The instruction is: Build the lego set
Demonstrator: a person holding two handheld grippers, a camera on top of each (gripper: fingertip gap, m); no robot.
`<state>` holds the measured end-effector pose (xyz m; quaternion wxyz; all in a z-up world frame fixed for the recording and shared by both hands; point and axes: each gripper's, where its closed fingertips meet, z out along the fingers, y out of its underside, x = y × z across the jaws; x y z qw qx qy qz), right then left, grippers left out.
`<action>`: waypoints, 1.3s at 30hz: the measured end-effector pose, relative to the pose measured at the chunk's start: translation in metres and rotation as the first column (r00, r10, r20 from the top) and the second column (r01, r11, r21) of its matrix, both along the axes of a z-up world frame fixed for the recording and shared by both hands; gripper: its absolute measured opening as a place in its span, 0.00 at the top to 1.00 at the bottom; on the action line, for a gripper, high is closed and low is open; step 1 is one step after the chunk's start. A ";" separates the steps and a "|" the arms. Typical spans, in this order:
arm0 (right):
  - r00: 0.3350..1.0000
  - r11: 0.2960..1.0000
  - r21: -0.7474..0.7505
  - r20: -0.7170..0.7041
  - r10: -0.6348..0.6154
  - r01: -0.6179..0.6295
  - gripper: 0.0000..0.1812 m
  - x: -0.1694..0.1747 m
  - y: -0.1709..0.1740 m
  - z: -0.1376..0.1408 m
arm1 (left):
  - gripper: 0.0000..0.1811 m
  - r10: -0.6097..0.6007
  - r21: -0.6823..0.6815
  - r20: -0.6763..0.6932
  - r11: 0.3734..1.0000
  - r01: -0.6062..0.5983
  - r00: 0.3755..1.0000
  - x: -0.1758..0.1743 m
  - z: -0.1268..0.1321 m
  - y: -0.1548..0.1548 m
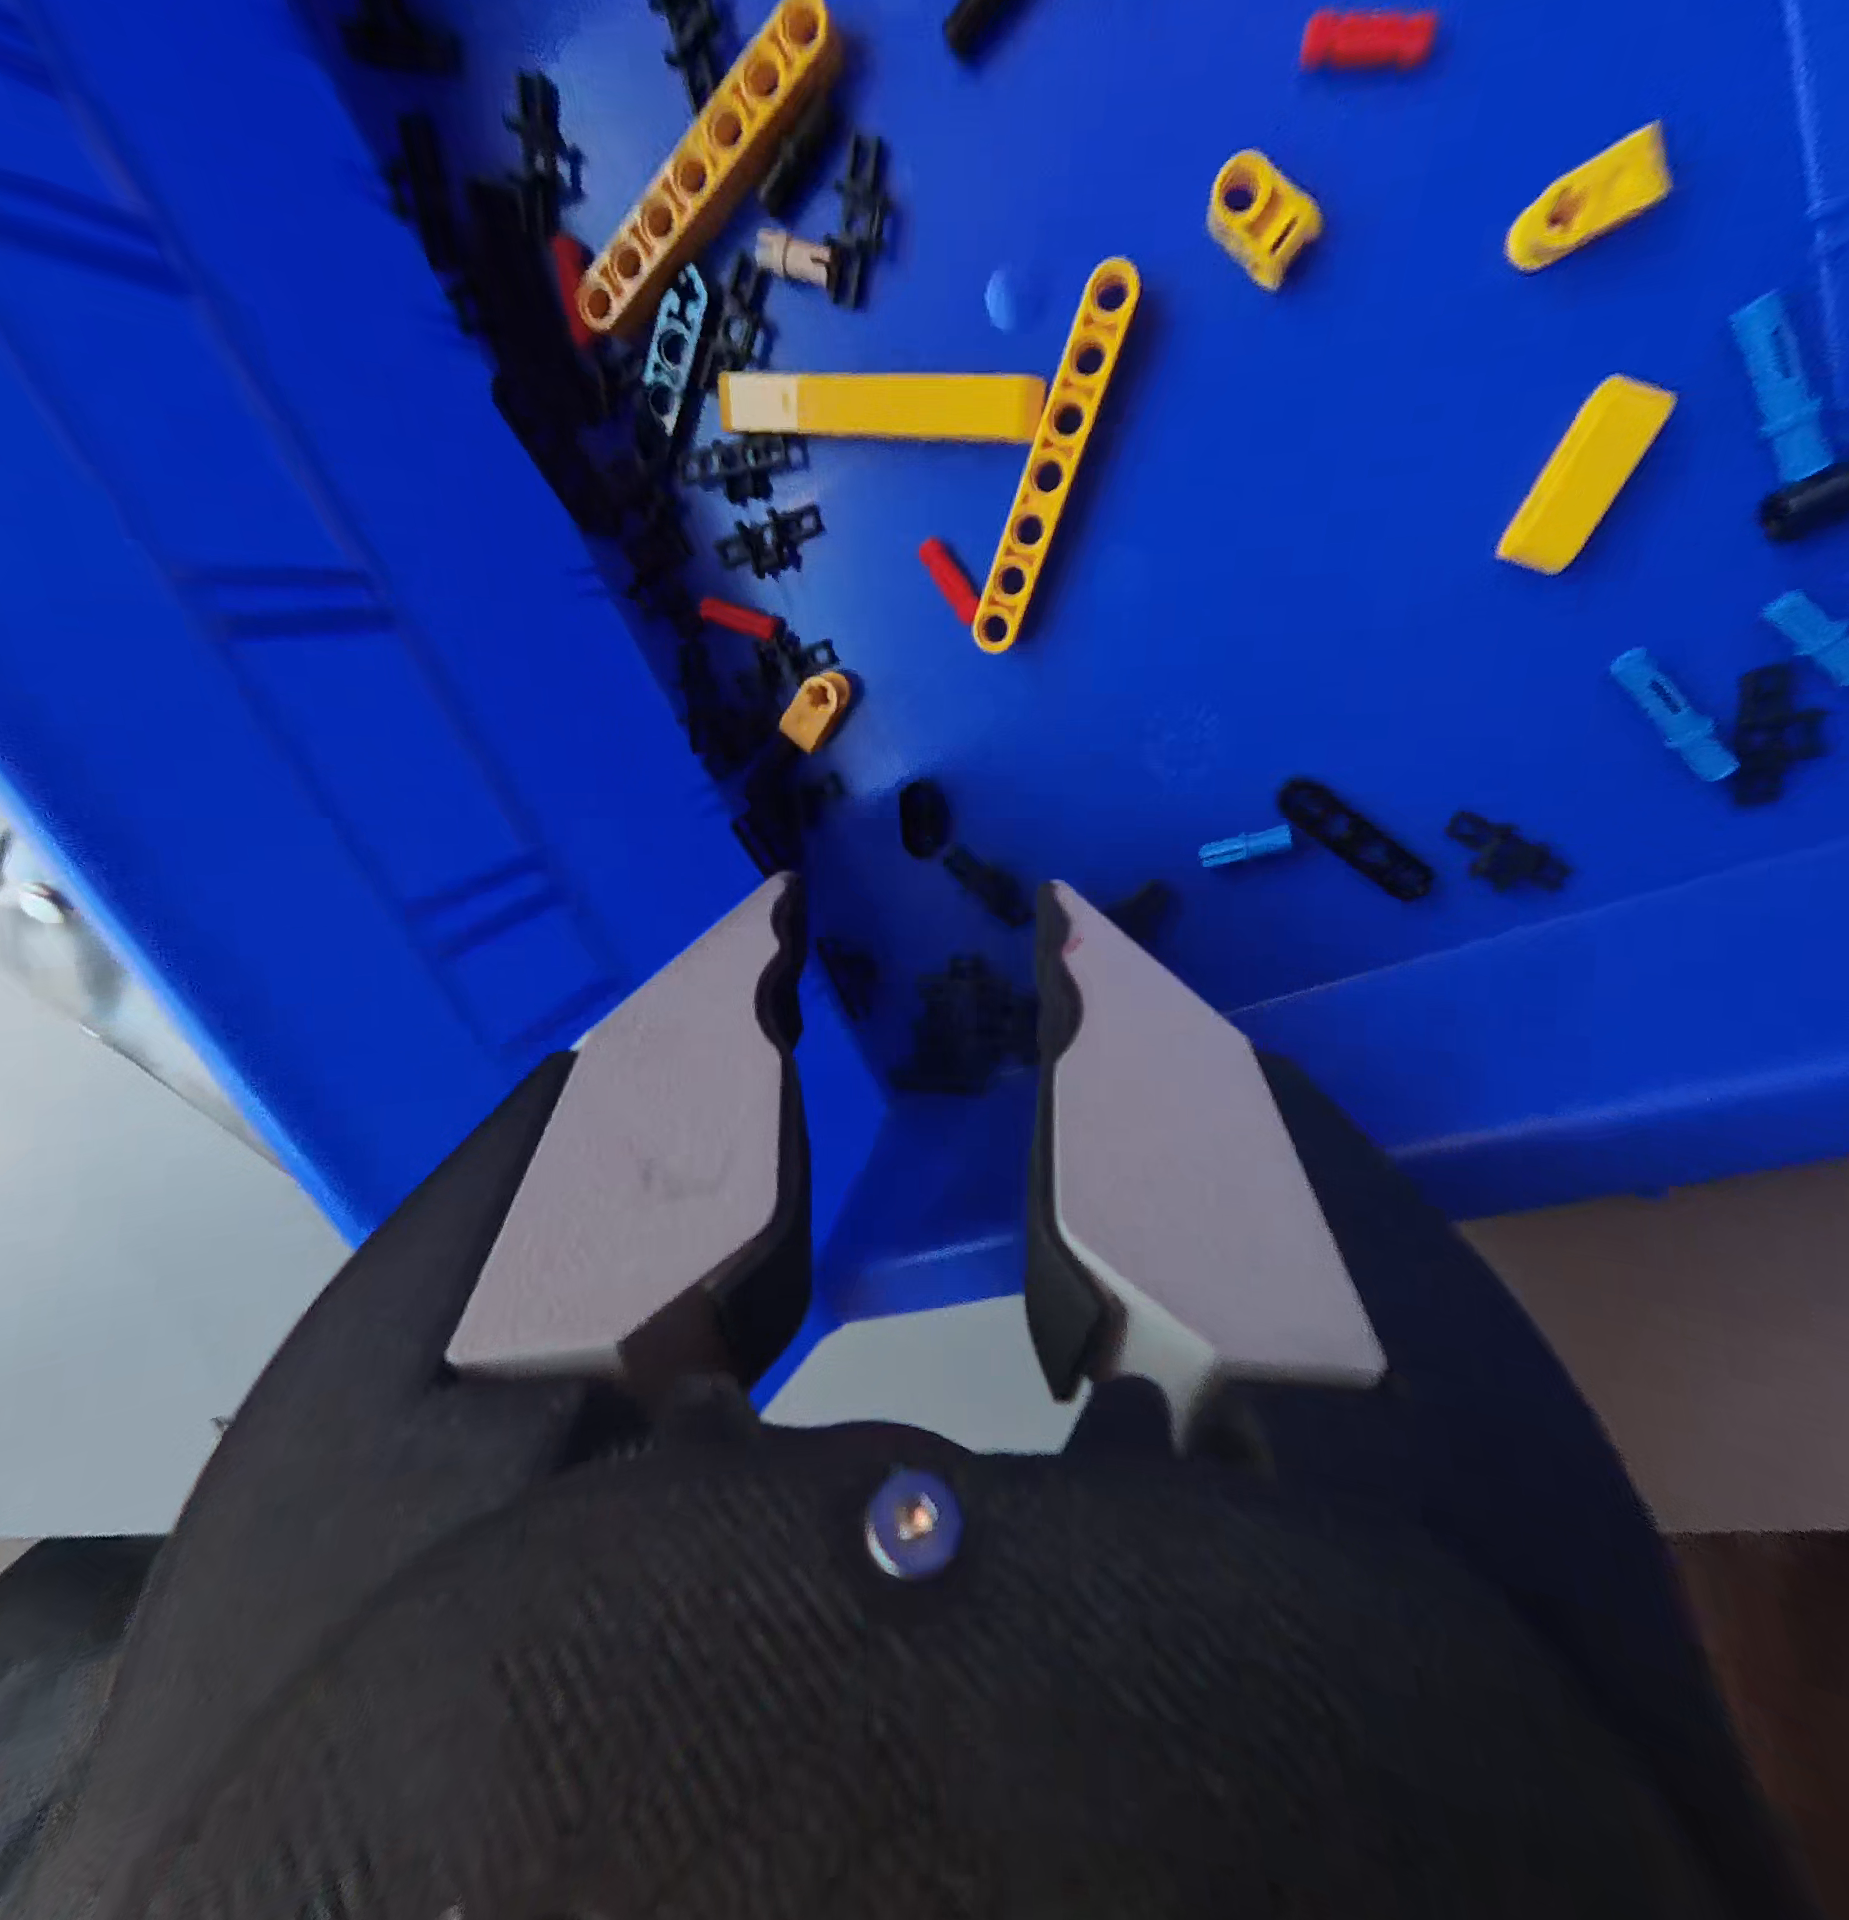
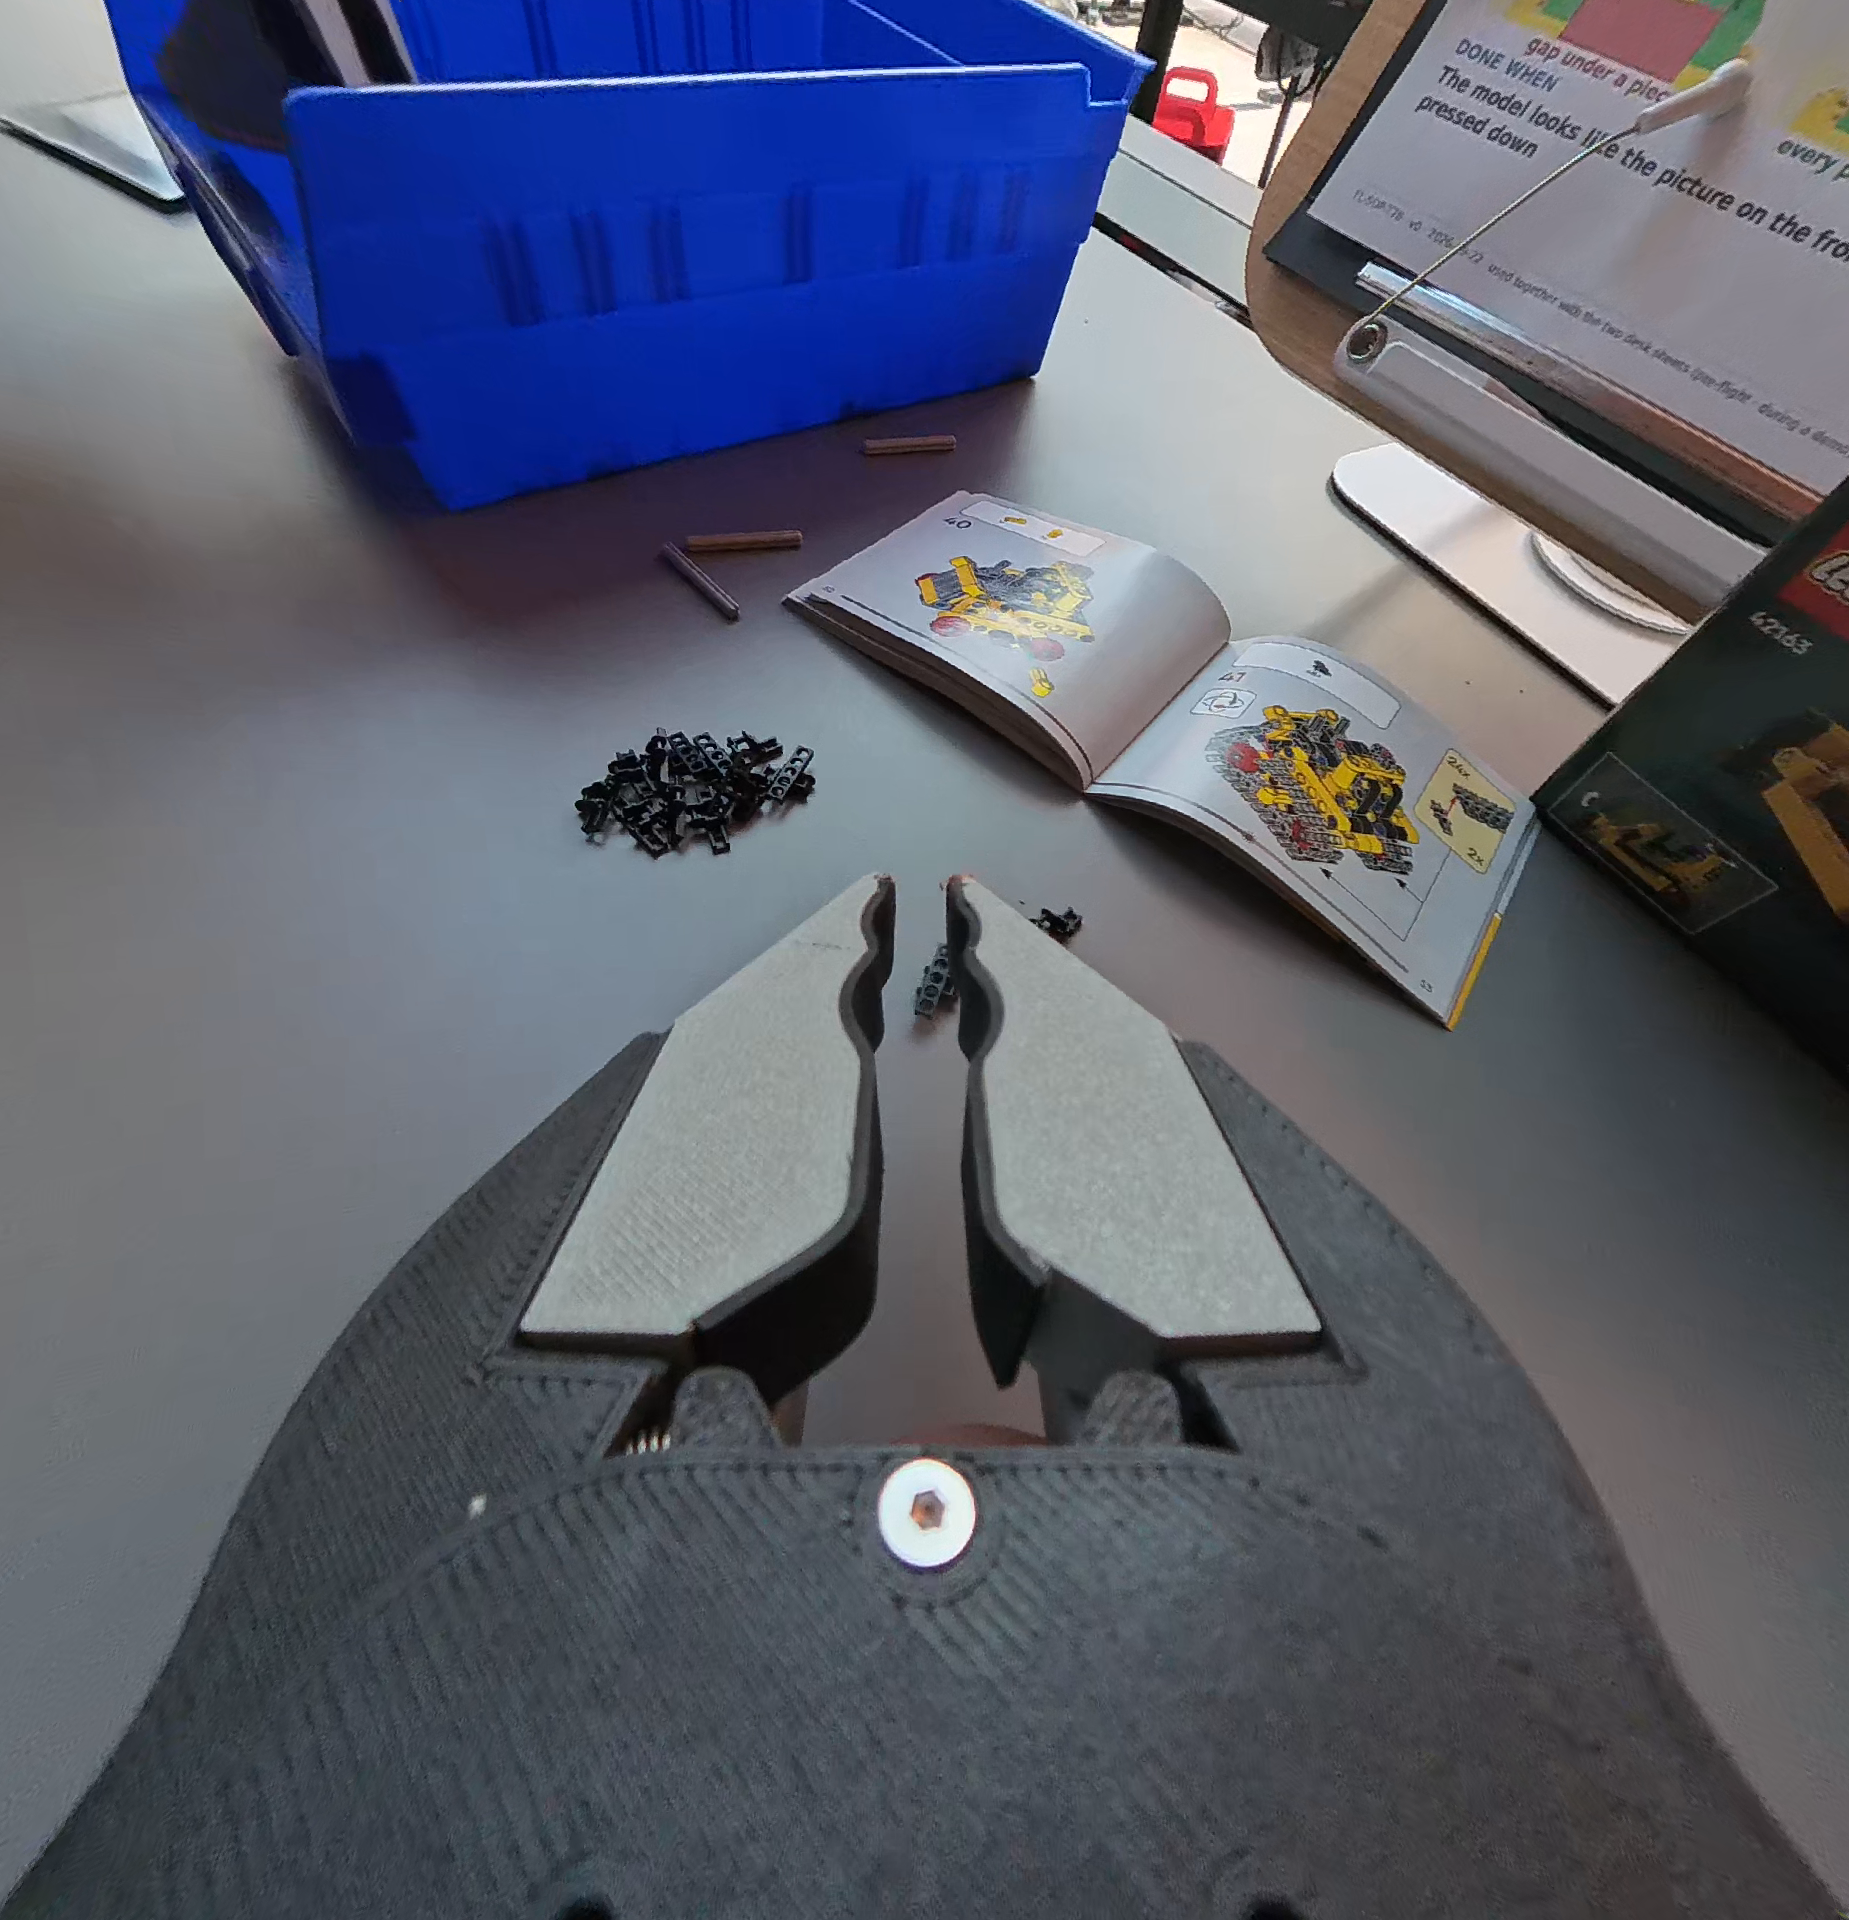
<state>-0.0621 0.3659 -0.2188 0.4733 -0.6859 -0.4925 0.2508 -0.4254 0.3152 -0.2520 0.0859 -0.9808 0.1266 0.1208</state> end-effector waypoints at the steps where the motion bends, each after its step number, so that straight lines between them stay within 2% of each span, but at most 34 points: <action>1: 1.000 1.000 0.002 -0.001 0.002 -0.002 0.97 0.000 -0.001 0.000 | 0.80 0.015 -0.001 0.028 1.000 -0.015 1.000 0.002 -0.001 -0.001; 5: 1.000 1.000 0.007 0.000 0.011 -0.011 0.97 -0.001 -0.003 0.001 | 0.81 0.075 0.013 0.098 0.997 -0.077 0.992 0.006 -0.003 -0.002; 9: 1.000 1.000 0.009 -0.002 0.019 -0.019 0.97 -0.002 -0.005 0.002 | 0.82 0.081 -0.010 0.063 0.997 -0.081 0.995 0.003 -0.003 -0.006; 14: 1.000 0.999 0.014 -0.002 0.029 -0.029 0.97 -0.004 -0.007 0.002 | 0.84 0.102 -0.085 0.089 0.992 -0.095 0.991 0.004 -0.009 -0.005; 16: 0.999 0.999 0.016 -0.001 0.032 -0.032 0.97 -0.004 -0.008 0.002 | 0.89 0.125 -0.116 0.057 0.986 -0.118 0.991 0.000 -0.012 -0.006; 17: 0.999 0.999 0.017 -0.002 0.033 -0.032 0.97 -0.004 -0.008 0.003 | 0.95 0.117 -0.133 0.064 0.985 -0.108 0.991 0.003 -0.014 -0.006; 25: 0.999 0.999 0.020 -0.004 0.040 -0.040 0.97 -0.004 -0.011 0.003 | 0.95 0.072 -0.170 -0.006 0.983 -0.072 0.997 0.003 -0.013 -0.008; 29: 0.999 0.999 0.019 -0.007 0.042 -0.042 0.97 -0.004 -0.011 0.004 | 0.95 0.057 -0.140 0.046 0.989 -0.050 0.997 0.006 -0.011 -0.005; 32: 0.999 0.999 0.023 -0.006 0.036 -0.036 0.97 -0.003 -0.010 0.004 | 0.95 0.037 -0.033 0.045 0.999 -0.036 0.998 0.007 0.013 0.006; 34: 0.999 0.999 0.021 -0.011 0.032 -0.032 0.97 -0.003 -0.009 0.004 | 0.95 -0.014 0.120 0.084 0.993 0.004 0.996 0.025 0.043 0.021; 36: 0.999 0.999 0.015 -0.022 0.031 -0.030 0.97 -0.003 -0.009 0.006 | 0.95 -0.148 0.318 0.179 0.944 0.085 0.973 0.072 0.080 0.036; 38: 0.997 0.998 -0.007 -0.051 0.057 -0.057 0.95 -0.005 -0.012 0.009 | 0.95 -0.337 0.470 0.299 0.866 0.169 0.893 0.140 0.105 0.041; 39: 0.994 0.997 -0.020 -0.075 0.077 -0.079 0.94 -0.007 -0.015 0.011 | 0.95 -0.449 0.544 0.350 0.812 0.211 0.822 0.180 0.113 0.038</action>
